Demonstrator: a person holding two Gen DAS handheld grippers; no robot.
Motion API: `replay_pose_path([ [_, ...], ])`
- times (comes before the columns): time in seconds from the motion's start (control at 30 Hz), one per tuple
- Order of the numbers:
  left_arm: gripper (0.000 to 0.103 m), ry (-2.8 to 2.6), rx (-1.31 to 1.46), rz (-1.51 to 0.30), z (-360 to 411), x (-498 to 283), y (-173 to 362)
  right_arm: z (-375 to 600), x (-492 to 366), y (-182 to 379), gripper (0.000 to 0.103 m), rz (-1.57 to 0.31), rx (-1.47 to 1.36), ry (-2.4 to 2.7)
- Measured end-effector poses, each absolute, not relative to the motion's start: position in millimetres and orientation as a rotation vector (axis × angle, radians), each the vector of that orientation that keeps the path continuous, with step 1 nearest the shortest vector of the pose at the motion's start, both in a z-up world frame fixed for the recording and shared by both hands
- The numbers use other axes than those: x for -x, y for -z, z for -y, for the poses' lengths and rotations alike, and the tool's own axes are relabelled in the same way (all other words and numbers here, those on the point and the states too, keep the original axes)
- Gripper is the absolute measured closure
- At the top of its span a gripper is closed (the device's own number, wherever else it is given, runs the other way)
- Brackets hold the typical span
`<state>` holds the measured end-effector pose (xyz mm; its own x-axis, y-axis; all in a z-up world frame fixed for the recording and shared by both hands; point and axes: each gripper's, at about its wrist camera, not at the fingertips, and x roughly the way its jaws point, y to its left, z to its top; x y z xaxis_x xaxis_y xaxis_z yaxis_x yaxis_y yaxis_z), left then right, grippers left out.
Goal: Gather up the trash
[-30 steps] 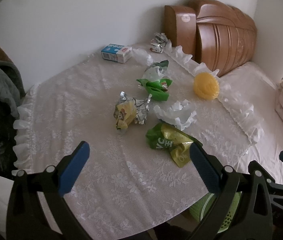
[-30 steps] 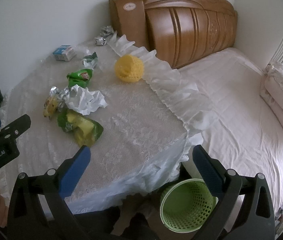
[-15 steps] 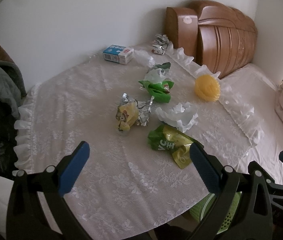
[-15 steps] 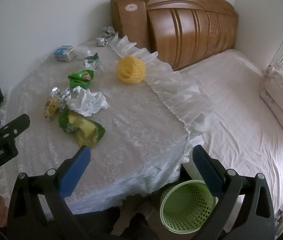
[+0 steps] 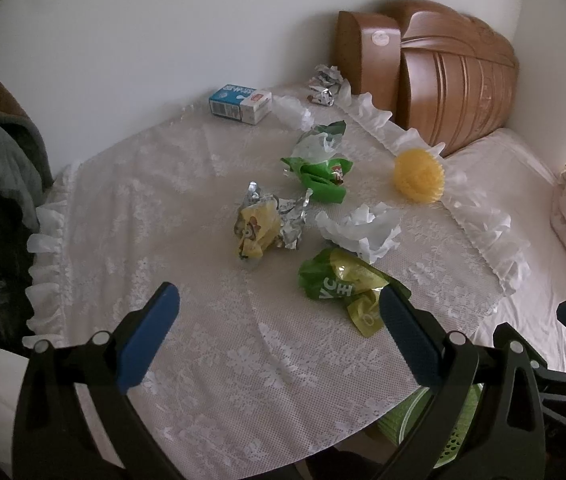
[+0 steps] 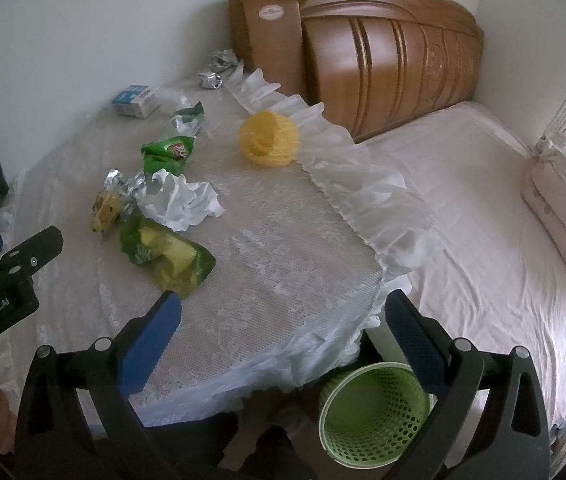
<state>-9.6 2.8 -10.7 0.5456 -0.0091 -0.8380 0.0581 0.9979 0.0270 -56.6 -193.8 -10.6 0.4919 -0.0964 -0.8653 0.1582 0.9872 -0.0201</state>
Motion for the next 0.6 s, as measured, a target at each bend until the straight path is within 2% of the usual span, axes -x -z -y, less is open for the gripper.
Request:
replay_pose_path([
  [0.6, 0.007, 0.037, -0.053, -0.992, -2.8, 8.8, 11.8, 193.1, 53.4, 10.8, 0.002, -1.047, -0.061, 0.158],
])
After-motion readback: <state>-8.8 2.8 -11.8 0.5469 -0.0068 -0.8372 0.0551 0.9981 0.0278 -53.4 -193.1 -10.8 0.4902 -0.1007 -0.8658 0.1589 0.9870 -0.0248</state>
